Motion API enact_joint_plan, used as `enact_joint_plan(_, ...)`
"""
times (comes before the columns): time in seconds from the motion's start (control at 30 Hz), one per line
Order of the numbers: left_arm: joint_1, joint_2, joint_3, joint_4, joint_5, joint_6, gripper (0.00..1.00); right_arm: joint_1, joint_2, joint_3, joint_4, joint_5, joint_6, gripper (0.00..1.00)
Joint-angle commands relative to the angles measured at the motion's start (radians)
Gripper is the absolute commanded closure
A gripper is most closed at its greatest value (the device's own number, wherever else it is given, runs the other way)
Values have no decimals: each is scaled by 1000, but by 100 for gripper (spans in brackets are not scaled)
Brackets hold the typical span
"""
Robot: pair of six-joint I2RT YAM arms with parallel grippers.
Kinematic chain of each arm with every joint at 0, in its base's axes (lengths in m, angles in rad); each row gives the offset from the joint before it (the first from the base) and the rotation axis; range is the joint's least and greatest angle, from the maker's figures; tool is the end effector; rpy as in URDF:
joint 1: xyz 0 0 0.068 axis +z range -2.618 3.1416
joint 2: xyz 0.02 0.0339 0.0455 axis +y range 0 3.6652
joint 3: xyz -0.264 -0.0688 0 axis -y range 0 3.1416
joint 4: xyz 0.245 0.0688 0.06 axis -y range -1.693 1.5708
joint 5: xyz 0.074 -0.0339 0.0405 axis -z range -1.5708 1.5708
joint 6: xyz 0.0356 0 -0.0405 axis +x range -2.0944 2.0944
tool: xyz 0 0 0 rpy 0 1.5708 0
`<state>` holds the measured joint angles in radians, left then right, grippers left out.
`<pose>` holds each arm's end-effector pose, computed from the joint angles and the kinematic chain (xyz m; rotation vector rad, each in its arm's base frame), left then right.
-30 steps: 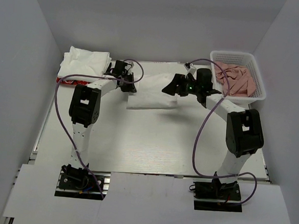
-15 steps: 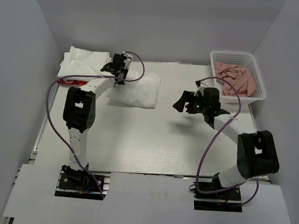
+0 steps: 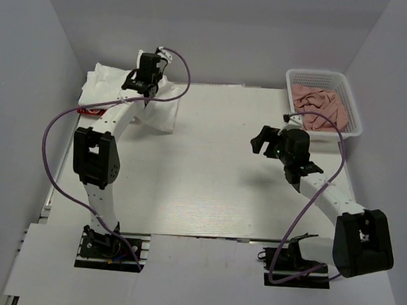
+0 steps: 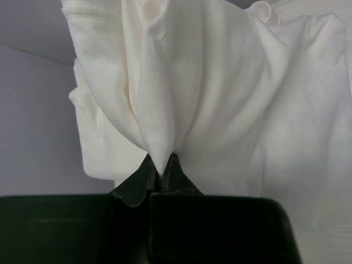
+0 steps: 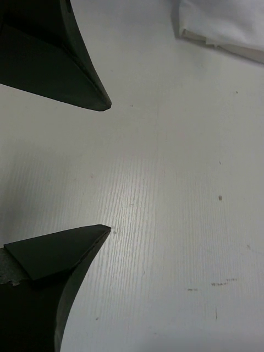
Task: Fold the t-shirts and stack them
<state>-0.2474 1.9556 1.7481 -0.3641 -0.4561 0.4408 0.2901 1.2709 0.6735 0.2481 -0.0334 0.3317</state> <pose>0.4501 -0.0975 0.3091 0.4621 2.0850 0.6010 0.2692 0.0816 0.2400 0.0177 1.9457 0.4476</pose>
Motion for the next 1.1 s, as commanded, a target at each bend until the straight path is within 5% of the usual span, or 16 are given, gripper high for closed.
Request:
enact_joint_plan(0.0, 22, -64, 119, 8, -64, 47, 100, -2, -39, -17, 43, 99, -14, 10)
enact_joint_plan(1.07, 189, -61, 307, -47, 23, -37, 100, 0, -64, -11, 54, 112, -40, 10)
